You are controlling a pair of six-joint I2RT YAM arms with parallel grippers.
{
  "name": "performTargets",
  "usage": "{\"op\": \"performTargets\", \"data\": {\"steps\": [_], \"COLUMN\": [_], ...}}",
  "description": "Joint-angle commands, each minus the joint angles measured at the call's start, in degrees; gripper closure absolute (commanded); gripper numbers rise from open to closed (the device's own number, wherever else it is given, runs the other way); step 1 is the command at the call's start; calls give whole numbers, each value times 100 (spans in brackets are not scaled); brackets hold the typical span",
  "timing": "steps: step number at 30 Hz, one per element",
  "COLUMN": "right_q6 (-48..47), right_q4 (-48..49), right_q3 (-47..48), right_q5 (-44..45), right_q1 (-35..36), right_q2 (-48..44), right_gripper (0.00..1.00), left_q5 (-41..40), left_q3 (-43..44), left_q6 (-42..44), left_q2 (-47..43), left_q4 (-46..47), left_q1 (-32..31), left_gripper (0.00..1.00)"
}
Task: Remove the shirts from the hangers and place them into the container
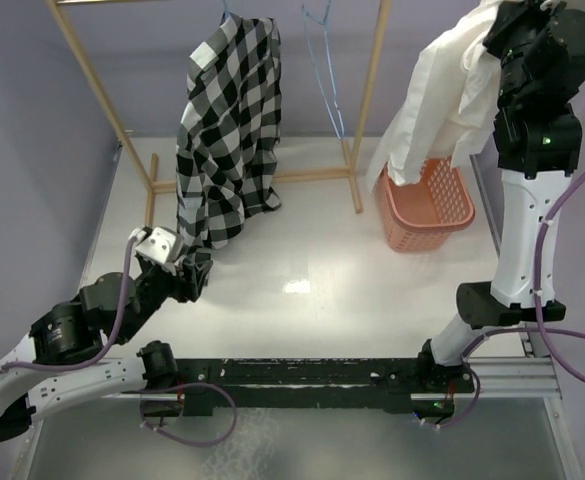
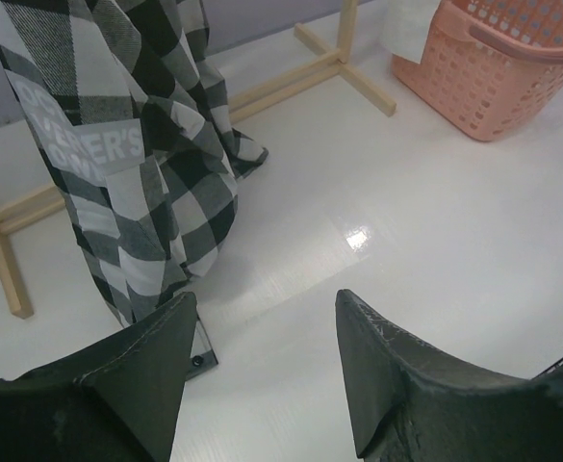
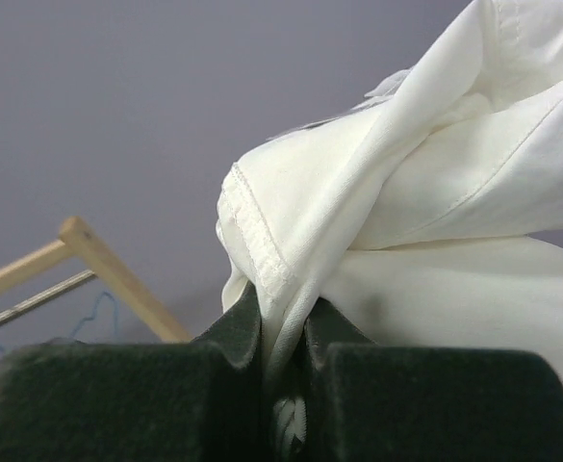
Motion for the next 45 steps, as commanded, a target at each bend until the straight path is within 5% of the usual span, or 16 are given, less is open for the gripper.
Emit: {"op": "performTargets", "data": {"steps": [1,7,18,29,36,42,45], "right_q6": [-550,-558,104,886,699,545,480], "right_q4": [97,487,-236,997,1033,704,497], "right_q3": [-880,-2555,-3661,-6657,-7161,-6880,-6699], "right_q5": [755,907,-70,-589,-515,-476,-282], "right_q1": [-16,-19,-19,-27,-27,-36,-36], "right_q2": [18,-183,1115,753,1017,865,423], "right_gripper": [100,100,100,100,100,54,43], "left_q5": [-151,-313,-253,-154,-91,-47,-51], "left_q3": [-116,-121,-377,-457,-495,-550,-599], "left_q6": [72,186,174,137,97,60,36], "left_q2": [112,136,-110,-302,-310,-303,-338], "left_q4": [280,260,373,462,502,538,583], "left_q1": [-3,-5,-9,-10,-3,-10,-3], "left_gripper": [36,35,33,33,34,34,31]}}
